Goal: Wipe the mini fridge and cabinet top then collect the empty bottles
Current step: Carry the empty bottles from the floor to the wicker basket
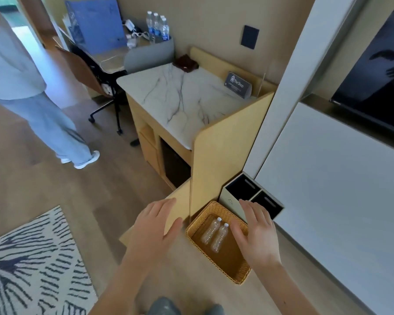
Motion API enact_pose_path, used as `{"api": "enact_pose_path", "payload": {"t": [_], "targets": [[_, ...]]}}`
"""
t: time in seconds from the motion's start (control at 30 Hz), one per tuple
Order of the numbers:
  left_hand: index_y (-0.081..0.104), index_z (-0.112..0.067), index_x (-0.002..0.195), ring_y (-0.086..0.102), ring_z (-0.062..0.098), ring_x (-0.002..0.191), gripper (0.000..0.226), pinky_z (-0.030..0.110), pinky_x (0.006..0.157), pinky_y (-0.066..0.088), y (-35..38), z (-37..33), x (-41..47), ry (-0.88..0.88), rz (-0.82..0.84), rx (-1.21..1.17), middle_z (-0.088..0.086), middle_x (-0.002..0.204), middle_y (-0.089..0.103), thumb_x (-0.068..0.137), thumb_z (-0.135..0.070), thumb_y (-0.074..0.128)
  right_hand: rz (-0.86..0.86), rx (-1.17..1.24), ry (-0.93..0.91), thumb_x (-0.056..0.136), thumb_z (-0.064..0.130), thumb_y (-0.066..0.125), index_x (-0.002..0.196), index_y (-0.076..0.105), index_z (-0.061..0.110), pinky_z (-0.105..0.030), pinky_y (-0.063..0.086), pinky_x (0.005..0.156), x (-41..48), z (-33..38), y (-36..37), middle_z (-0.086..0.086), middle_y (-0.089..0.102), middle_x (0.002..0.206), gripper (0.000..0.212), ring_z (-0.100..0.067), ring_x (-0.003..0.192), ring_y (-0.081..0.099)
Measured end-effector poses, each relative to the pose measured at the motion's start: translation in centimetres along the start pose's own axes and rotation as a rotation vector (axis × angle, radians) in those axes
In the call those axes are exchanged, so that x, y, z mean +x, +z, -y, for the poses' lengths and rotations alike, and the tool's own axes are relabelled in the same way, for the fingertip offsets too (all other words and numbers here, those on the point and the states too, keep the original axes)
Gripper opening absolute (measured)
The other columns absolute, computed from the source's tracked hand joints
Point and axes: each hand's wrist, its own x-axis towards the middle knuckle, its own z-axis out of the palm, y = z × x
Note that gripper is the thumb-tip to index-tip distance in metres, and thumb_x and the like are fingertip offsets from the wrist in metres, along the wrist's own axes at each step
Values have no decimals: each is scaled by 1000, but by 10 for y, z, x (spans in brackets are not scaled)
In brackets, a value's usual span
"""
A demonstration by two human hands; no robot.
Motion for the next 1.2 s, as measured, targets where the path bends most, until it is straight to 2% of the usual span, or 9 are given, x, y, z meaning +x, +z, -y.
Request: {"api": "enact_pose_path", "payload": {"t": [0.1, 0.23, 0.33, 0.5, 0.63, 0.83, 0.9, 1.1, 1.2], "targets": [[59, -14, 132, 60, 19, 116, 58, 37, 94, 51, -24, 31, -16, 0, -49, 5, -1, 127, 64, 96, -52, 35, 21, -2, -29, 96, 60, 33, 139, 52, 24, -45, 46, 106, 2, 35, 18, 3, 56, 136, 59, -20, 130, 49], [58, -13, 134, 58, 18, 115, 56, 37, 94, 51, -56, 94, -46, -64, -75, -11, -1, 126, 64, 97, -51, 37, 56, -11, -76, 96, 60, 32, 138, 52, 23, -46, 47, 105, 0, 97, 58, 2, 57, 135, 60, -21, 131, 48], [56, -16, 136, 56, 15, 117, 58, 29, 95, 45, -85, 156, -78, -98, -69, 9, -4, 128, 62, 97, -54, 36, 96, -17, -99, 96, 61, 29, 140, 51, 24, -47, 45, 107, -13, 160, 101, 2, 56, 138, 62, -21, 133, 47], [57, -12, 134, 59, 18, 110, 58, 29, 89, 46, -154, 257, -122, -135, -52, 68, -1, 123, 64, 97, -52, 37, 123, 21, -111, 99, 47, 49, 141, 50, 23, -34, 39, 107, -37, 270, 163, 2, 56, 138, 49, -18, 131, 46], [61, -10, 128, 62, 22, 104, 56, 31, 87, 46, -202, 314, -130, -168, -49, 89, 2, 117, 66, 95, -49, 38, 144, 45, -87, 99, 48, 48, 140, 51, 24, -33, 40, 106, -47, 333, 189, 4, 56, 137, 48, -16, 130, 46], [58, -11, 132, 59, 23, 109, 59, 37, 89, 51, -215, 362, -100, -112, 0, 8, 2, 121, 65, 94, -51, 38, 103, 13, -37, 97, 41, 58, 133, 58, 21, -28, 39, 101, -34, 368, 208, 2, 60, 131, 40, -18, 125, 51], [57, -13, 135, 58, 21, 110, 60, 33, 89, 48, -209, 372, -82, -82, 25, -19, 0, 123, 64, 93, -52, 38, 68, 3, -19, 96, 37, 62, 127, 61, 20, -26, 37, 97, -23, 367, 217, 2, 62, 127, 36, -19, 120, 54], [56, -17, 136, 57, 14, 111, 57, 24, 88, 40, -198, 412, -6, 2, 129, 13, -5, 122, 64, 95, -52, 39, 22, 7, 54, 93, 48, 47, 124, 62, 15, -35, 50, 89, 38, 373, 267, -3, 65, 121, 48, -23, 113, 57], [55, -16, 138, 58, 15, 111, 59, 25, 88, 42, -208, 435, 48, 35, 176, 9, -3, 124, 63, 95, -52, 39, 29, 0, 113, 96, 43, 54, 129, 60, 15, -40, 54, 91, 86, 387, 284, -4, 64, 125, 44, -26, 115, 59]]}}
